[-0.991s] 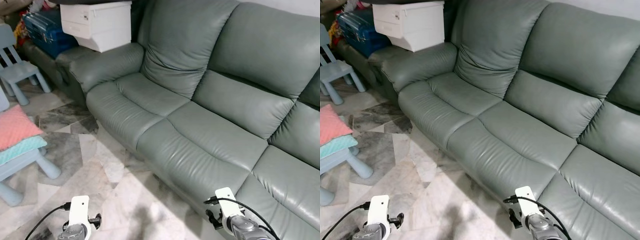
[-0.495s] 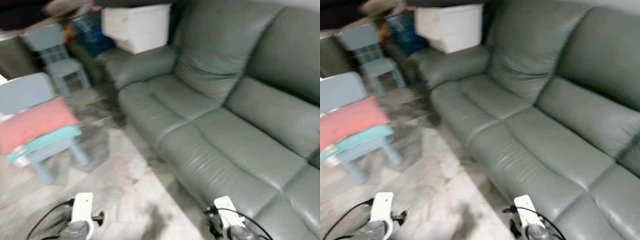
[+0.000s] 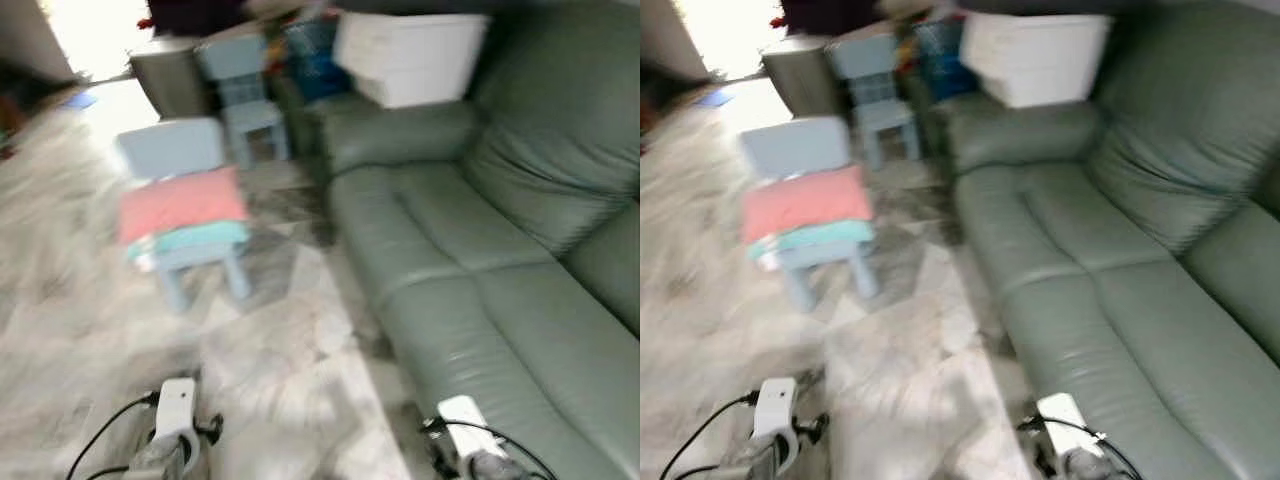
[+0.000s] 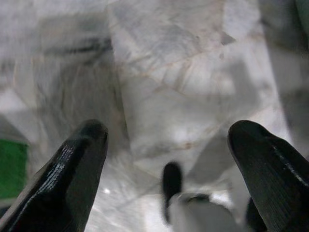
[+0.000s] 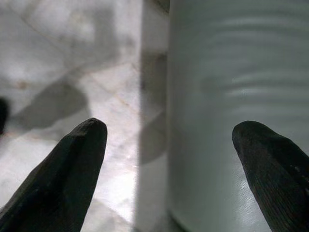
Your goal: Move the pillow to the sofa
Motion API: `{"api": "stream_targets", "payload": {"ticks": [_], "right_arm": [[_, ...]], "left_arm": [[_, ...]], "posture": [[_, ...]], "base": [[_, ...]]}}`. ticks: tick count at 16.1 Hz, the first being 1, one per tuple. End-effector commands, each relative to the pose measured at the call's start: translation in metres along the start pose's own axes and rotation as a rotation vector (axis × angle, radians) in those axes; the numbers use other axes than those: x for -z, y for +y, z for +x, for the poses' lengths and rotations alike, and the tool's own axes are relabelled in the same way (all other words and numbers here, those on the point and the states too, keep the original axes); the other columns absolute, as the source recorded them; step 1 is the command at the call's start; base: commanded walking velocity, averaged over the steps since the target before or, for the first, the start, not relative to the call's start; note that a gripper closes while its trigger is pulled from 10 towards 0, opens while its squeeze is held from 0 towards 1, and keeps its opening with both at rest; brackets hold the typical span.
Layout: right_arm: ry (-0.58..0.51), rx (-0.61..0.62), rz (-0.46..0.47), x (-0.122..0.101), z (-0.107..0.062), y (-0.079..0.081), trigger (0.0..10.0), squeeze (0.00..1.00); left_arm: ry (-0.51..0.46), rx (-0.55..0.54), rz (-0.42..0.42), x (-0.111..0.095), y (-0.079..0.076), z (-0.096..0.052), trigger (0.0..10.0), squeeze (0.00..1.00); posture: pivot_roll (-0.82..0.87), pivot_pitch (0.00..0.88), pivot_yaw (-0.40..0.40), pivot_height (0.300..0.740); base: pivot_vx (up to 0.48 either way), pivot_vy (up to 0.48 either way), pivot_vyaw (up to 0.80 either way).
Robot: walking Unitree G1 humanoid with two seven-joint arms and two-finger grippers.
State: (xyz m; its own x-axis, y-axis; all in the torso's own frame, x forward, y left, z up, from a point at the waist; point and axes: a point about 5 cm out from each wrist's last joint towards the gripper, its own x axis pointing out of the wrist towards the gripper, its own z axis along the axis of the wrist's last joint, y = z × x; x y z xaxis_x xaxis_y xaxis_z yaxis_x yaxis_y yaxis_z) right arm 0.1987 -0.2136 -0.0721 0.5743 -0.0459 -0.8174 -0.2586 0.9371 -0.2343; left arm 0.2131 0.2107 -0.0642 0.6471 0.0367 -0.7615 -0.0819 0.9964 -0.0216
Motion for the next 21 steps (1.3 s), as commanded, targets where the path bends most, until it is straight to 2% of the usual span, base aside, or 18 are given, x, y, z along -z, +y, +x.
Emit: {"api": "stream_targets", "payload": {"ticks": [1,5,7,9,12,14,15,21], "right_arm": [[-0.023,-0.033,-0.003,-0.008,0.002,0.011,10.0,0.0],[-0.004,-0.034,0.013,0.001,0.0,0.011,10.0,0.0],[0.01,-0.035,0.023,0.006,0.0,0.013,10.0,0.0],[0.007,-0.04,0.014,0.0,0.001,0.017,10.0,0.0],[-0.005,-0.047,0.003,-0.01,0.003,0.024,10.0,0.0],[-0.016,-0.054,0.016,-0.017,0.004,0.035,10.0,0.0],[-0.019,-0.057,0.018,-0.019,0.005,0.039,10.0,0.0],[-0.033,-0.071,0.01,-0.032,0.006,0.051,10.0,0.0]], "left_arm": [[-0.018,-0.014,-0.033,-0.002,0.009,-0.001,10.0,0.0],[-0.026,0.037,-0.112,0.001,0.005,-0.002,10.0,0.0],[-0.022,0.029,-0.094,0.004,0.005,-0.002,10.0,0.0],[-0.022,0.044,-0.119,0.006,0.005,-0.003,10.0,0.0],[-0.025,0.006,-0.115,0.005,0.009,-0.003,10.0,0.0],[-0.012,0.009,-0.119,0.005,0.012,-0.003,10.0,0.0],[-0.004,-0.003,-0.094,0.005,0.013,-0.003,10.0,0.0],[0.004,-0.004,-0.083,0.005,0.008,-0.002,10.0,0.0]], "posture": [[-0.1,0.0,0.012,0.74],[-0.1,0.0,0.017,0.74],[-0.1,0.0,0.019,0.74],[-0.1,0.0,0.02,0.74],[-0.1,0.0,0.02,0.74],[-0.1,0.0,0.023,0.74],[-0.1,0.0,0.023,0.74],[-0.1,0.0,0.017,0.74]], "base": [[0.0,0.0,0.79],[0.0,0.0,0.78],[0.0,0.0,0.0],[0.0,0.0,0.0],[0.0,0.0,0.0],[0.0,0.0,0.0],[0.0,0.0,0.0],[0.0,0.0,0.0]]}}
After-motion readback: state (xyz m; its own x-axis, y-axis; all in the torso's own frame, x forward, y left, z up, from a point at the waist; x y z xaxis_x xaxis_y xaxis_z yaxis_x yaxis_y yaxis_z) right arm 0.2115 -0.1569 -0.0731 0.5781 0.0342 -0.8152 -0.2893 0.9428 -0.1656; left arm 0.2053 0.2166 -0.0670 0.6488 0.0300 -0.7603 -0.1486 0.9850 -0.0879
